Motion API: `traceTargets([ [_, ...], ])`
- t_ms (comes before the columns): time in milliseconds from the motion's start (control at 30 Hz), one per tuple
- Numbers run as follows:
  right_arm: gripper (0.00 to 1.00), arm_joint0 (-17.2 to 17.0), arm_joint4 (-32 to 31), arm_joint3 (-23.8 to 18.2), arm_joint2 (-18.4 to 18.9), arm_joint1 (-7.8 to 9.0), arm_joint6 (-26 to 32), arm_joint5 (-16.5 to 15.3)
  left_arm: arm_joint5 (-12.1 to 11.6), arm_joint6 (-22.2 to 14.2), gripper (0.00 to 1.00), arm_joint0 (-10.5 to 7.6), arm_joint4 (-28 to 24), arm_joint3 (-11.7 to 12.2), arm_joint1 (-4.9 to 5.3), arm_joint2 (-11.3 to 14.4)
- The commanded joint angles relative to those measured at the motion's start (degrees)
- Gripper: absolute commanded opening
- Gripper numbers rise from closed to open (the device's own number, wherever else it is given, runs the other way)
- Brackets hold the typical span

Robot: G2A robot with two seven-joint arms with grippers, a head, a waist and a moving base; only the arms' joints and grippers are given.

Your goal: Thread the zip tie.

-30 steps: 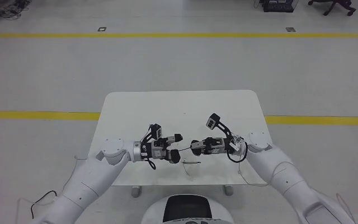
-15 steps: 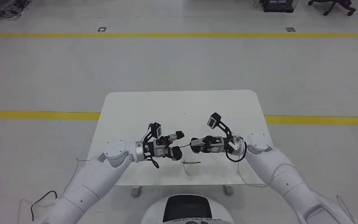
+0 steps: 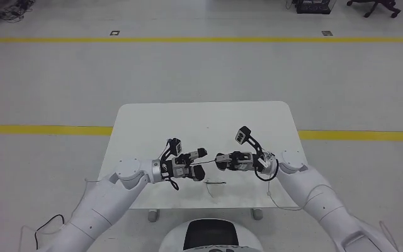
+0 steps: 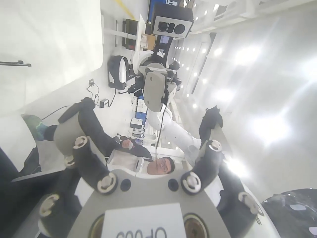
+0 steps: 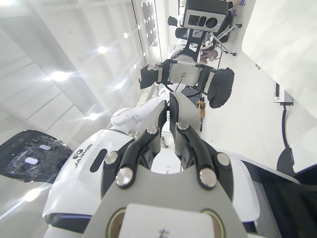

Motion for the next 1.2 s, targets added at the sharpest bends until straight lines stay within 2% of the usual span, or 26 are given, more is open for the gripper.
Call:
traceTargets([
  [0, 0.0, 0.2, 0.03, 0.23, -0.26, -0.18, 0.14, 0.19, -0.04, -0.1, 1.0, -0.13, -0.09, 0.08, -0.06, 0.23],
  [500, 0.0, 1.19, -0.14, 2.25, -1.05, -1.31, 0.68, -0.07, -0.31, -0.47, 1.0, -0.7, -0.28, 0.61, -0.2, 0.82],
  [1167, 0.0, 0.78, -1.05, 2.68, -0.36, -1.83, 1.23, 0.14, -0.71, -0.77, 1.0, -0.78, -2.08, 1.51, -0.24, 0.62],
])
